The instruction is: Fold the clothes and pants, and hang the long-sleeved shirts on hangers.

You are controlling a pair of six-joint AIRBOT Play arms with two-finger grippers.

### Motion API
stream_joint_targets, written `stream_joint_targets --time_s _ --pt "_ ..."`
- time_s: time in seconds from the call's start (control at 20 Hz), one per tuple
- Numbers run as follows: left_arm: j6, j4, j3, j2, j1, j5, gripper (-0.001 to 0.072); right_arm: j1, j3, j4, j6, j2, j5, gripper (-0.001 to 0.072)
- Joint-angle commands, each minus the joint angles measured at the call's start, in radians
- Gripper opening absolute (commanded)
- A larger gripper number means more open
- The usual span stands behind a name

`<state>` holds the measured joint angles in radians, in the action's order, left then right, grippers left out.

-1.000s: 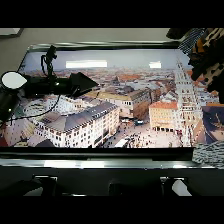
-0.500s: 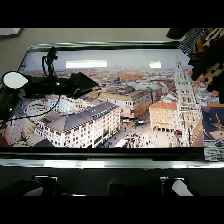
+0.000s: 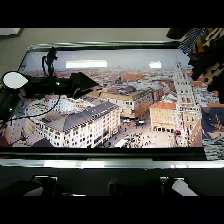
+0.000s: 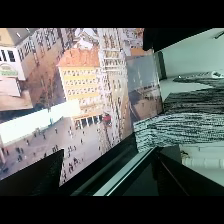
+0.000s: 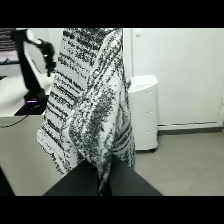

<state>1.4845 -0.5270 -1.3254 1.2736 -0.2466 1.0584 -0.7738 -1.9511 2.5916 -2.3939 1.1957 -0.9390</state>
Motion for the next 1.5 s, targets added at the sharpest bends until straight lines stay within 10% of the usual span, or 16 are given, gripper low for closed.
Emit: stream_joint_targets --time_s 0.0,0.3,0.45,0.55,0.9,1.2,1.45 --pt "0.001 0.0 0.0 0.001 0.0 0.0 0.0602 -0.113 -0.001 -0.167 0.015 -0.002 0.027 0.0024" --pt "0.002 0.0 0.0 0.001 0.0 0.0 0.0602 -0.158 0.0 -0.389 0.126 -0.003 0.021 0.0027" --pt "0.018 0.0 0.0 0.001 0.0 0.0 0.0603 -0.158 0.0 -0.42 0.158 -0.037 -0.011 0.0382" --pt "0.027 0.0 0.0 0.0 0.002 0.0 0.0603 -0.158 0.0 -0.409 0.185 -0.088 -0.024 0.0492" --pt "0.082 -0.158 -0.001 -0.056 0.002 0.103 0.0602 -0.158 0.0 -0.547 0.209 -0.307 0.105 0.0493" --pt "0.227 -0.602 0.0 -0.206 0.002 0.123 0.0602 0.022 0.0 -1.637 1.02 -0.204 0.177 0.0487" --pt "0.264 -0.878 0.0 -0.311 0.002 0.2 0.0602 0.611 0.022 -1.318 1.13 -0.01 -0.165 0.0474"
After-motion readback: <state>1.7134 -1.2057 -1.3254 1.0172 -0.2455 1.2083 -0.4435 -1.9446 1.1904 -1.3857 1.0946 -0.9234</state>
